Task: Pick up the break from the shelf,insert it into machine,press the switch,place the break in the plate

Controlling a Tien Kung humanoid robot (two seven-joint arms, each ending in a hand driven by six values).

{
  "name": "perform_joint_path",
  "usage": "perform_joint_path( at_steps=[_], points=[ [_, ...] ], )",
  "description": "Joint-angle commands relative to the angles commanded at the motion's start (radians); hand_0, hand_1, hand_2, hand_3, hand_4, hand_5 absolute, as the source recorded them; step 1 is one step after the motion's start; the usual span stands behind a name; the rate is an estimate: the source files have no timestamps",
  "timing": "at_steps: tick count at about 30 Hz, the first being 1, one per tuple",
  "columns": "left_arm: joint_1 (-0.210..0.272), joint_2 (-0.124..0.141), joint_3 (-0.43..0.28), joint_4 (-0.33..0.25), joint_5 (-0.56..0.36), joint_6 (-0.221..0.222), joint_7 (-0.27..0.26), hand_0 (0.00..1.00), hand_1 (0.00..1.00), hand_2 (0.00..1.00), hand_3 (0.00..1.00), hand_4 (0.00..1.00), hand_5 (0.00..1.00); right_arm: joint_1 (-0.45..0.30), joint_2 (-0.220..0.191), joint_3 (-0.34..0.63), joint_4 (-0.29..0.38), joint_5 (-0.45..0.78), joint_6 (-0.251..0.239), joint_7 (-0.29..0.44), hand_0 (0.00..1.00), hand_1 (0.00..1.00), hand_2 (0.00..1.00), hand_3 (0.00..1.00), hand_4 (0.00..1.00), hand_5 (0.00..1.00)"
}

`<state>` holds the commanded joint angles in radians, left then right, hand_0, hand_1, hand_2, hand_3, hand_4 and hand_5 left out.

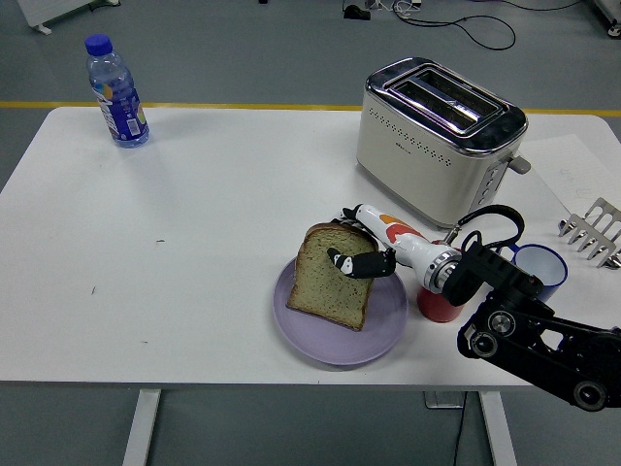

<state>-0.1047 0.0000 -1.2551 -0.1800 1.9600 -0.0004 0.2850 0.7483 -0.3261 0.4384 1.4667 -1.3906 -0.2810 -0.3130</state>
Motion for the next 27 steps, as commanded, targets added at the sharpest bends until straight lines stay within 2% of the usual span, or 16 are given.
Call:
perform_joint_path(
  at_steps=[4, 5, 7, 13, 19, 24, 27],
  points=[
    [0.004, 0.000, -0.002, 0.000, 0.005, -0.001, 0.000, 0.603, 0.463, 0.441, 0.545, 0.287, 0.931, -0.003, 0.000, 0.009, 0.000, -0.072, 0.031, -0.012, 0.747, 0.753, 0.821, 0.864, 0.674, 0.193],
    [0.004, 0.000, -0.002, 0.000, 0.006, -0.001, 0.001, 0.603, 0.464, 0.442, 0.547, 0.285, 0.929, -0.003, 0.000, 0.010, -0.002, -0.090, 0.040, -0.017, 0.851, 0.829, 0.934, 0.932, 0.713, 0.245],
    [0.005, 0.000, -0.003, 0.000, 0.007, -0.002, 0.001, 0.603, 0.464, 0.442, 0.547, 0.285, 0.929, -0.005, 0.001, 0.011, -0.004, -0.111, 0.043, -0.020, 0.851, 0.829, 0.934, 0.932, 0.713, 0.245],
    [0.004, 0.000, 0.002, 0.000, 0.000, -0.002, -0.001, 0.603, 0.464, 0.443, 0.547, 0.286, 0.930, -0.008, -0.001, 0.024, 0.005, -0.178, 0.019, -0.007, 0.864, 0.835, 0.937, 0.937, 0.718, 0.249],
    [0.000, 0.000, 0.009, 0.000, -0.010, -0.001, -0.001, 0.603, 0.464, 0.443, 0.547, 0.285, 0.929, -0.008, -0.005, 0.040, 0.027, -0.189, -0.003, 0.015, 0.866, 0.834, 0.933, 0.929, 0.733, 0.267],
    [-0.002, 0.000, 0.013, 0.000, -0.018, 0.000, -0.001, 0.604, 0.464, 0.445, 0.545, 0.286, 0.929, -0.019, -0.015, 0.064, 0.072, -0.177, -0.022, 0.064, 0.864, 0.827, 0.916, 0.905, 0.732, 0.288],
    [-0.002, 0.000, 0.016, 0.000, -0.022, 0.000, -0.002, 0.604, 0.464, 0.445, 0.545, 0.286, 0.929, -0.038, -0.028, 0.099, 0.123, -0.136, -0.032, 0.142, 0.864, 0.827, 0.916, 0.905, 0.732, 0.288]
  ],
)
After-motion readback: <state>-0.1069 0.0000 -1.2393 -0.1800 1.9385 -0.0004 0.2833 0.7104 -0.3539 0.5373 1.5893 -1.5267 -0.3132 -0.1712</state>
